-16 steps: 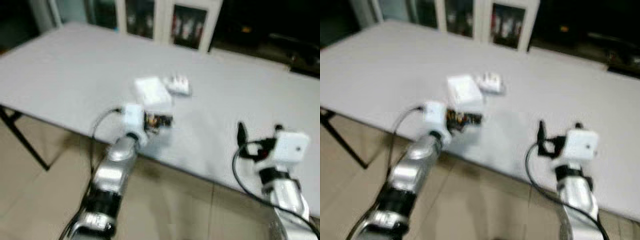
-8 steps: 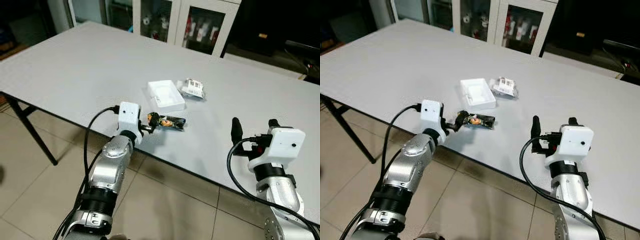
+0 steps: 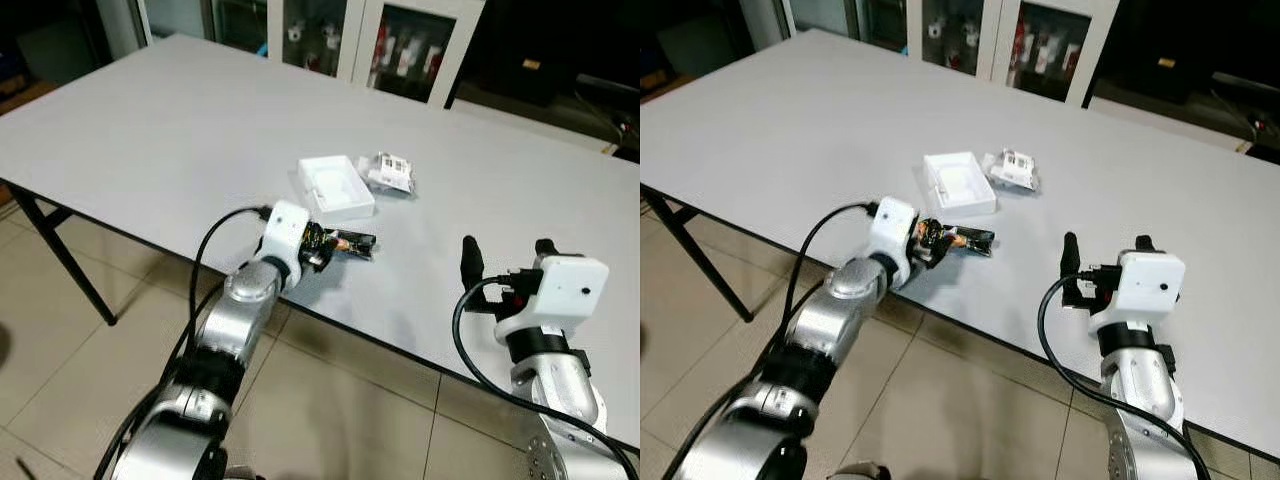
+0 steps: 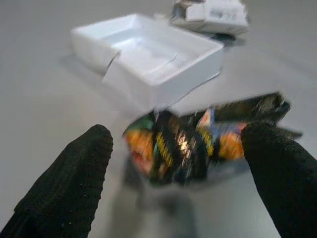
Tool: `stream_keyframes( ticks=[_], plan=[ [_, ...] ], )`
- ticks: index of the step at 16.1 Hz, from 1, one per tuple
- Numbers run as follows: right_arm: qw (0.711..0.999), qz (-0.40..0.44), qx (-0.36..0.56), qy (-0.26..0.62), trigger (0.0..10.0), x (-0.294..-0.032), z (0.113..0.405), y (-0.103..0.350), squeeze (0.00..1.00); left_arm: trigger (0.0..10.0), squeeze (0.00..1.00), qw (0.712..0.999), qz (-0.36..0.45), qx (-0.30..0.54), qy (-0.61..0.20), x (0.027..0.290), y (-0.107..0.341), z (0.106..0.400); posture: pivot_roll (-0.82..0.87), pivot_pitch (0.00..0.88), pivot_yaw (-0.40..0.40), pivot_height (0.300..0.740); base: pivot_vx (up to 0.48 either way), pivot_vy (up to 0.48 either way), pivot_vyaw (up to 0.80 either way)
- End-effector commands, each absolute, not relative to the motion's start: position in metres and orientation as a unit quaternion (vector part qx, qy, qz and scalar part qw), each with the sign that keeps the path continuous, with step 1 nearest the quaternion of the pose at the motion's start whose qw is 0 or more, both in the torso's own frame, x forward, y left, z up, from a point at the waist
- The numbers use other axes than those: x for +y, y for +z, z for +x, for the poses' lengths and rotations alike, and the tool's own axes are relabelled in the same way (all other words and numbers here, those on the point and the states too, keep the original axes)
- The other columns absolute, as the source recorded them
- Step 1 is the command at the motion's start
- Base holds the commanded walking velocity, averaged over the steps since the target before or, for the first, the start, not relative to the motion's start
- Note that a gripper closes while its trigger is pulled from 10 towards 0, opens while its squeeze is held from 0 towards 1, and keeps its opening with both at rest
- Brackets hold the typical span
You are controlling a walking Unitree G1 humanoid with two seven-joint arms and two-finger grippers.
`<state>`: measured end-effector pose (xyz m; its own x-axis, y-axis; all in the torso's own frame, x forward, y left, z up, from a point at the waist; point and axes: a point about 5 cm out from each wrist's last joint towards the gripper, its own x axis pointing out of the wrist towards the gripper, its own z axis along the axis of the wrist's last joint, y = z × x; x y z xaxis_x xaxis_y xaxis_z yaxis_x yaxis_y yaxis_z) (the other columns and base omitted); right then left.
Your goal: Picking trash to rubbish bin
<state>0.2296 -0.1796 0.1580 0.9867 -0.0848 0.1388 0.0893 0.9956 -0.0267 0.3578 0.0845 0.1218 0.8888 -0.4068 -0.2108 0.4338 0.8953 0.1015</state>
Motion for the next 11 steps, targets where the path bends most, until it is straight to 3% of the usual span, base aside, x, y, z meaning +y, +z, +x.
stream_keyframes(
  ticks=[1,8,11],
  plan=[
    [0.996,-0.019,-0.064,-0.051,10.0,-0.182,0.228,0.157,0.00,10.0,0.00,0.966,0.083,0.091,-0.229,0.081,0.122,0.359,0.14,0.085,-0.081,0.740,0.000,0.000,0.00],
    [0.996,-0.022,-0.064,-0.053,10.0,-0.184,0.227,0.158,0.00,10.0,0.00,0.976,-0.025,0.111,-0.186,0.076,0.123,0.373,0.13,0.080,-0.084,0.740,0.000,0.000,0.00],
    [0.996,-0.024,-0.064,-0.052,10.0,-0.183,0.227,0.159,0.00,10.0,0.00,0.970,-0.014,0.137,-0.200,0.070,0.117,0.372,0.12,0.076,-0.086,0.740,0.000,0.000,0.00]
  ],
)
